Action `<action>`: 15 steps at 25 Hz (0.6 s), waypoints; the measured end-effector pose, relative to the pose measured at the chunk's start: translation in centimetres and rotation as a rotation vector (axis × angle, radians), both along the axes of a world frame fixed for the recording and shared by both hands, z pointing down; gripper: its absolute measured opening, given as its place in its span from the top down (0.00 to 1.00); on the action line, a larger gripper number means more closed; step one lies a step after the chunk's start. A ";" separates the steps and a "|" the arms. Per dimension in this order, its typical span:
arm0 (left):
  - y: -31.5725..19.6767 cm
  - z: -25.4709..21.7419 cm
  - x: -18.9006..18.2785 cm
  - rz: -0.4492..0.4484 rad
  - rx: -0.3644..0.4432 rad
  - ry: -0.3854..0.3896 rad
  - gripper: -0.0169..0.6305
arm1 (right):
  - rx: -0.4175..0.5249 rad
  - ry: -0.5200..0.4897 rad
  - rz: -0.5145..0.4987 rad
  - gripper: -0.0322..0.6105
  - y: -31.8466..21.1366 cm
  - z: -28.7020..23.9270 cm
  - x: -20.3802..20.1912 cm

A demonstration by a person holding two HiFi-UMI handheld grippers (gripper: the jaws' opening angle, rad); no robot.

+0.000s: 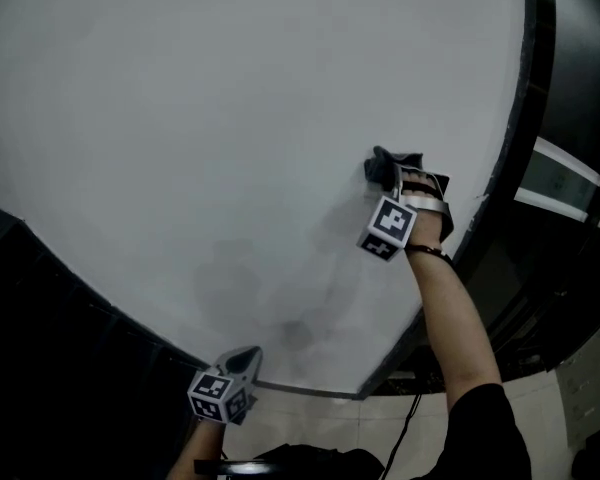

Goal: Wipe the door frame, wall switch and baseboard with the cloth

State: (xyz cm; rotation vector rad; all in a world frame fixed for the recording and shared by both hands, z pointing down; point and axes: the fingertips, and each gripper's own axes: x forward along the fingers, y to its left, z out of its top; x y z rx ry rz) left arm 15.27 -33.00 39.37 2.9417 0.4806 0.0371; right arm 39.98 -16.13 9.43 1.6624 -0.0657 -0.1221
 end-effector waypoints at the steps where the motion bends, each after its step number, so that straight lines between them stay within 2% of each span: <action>1: -0.2 0.2 -0.3 -0.001 -0.001 -0.008 0.97 | -0.005 0.000 0.003 0.80 0.0 0.5 -0.1; 4: -0.5 0.7 -0.6 0.000 0.016 -0.025 0.97 | 0.003 -0.027 0.011 0.80 0.0 1.7 -1.1; 9: 0.1 0.2 -0.5 0.020 0.024 -0.026 0.97 | -0.029 0.015 0.005 0.80 0.4 2.4 -0.1; 13: 0.2 0.5 -0.5 0.028 0.033 -0.032 0.97 | -0.050 -0.017 -0.002 0.80 -0.1 4.1 -0.2; 15: 0.5 0.7 -0.4 0.036 0.040 -0.036 0.97 | -0.024 -0.055 -0.034 0.80 -1.0 4.9 -1.0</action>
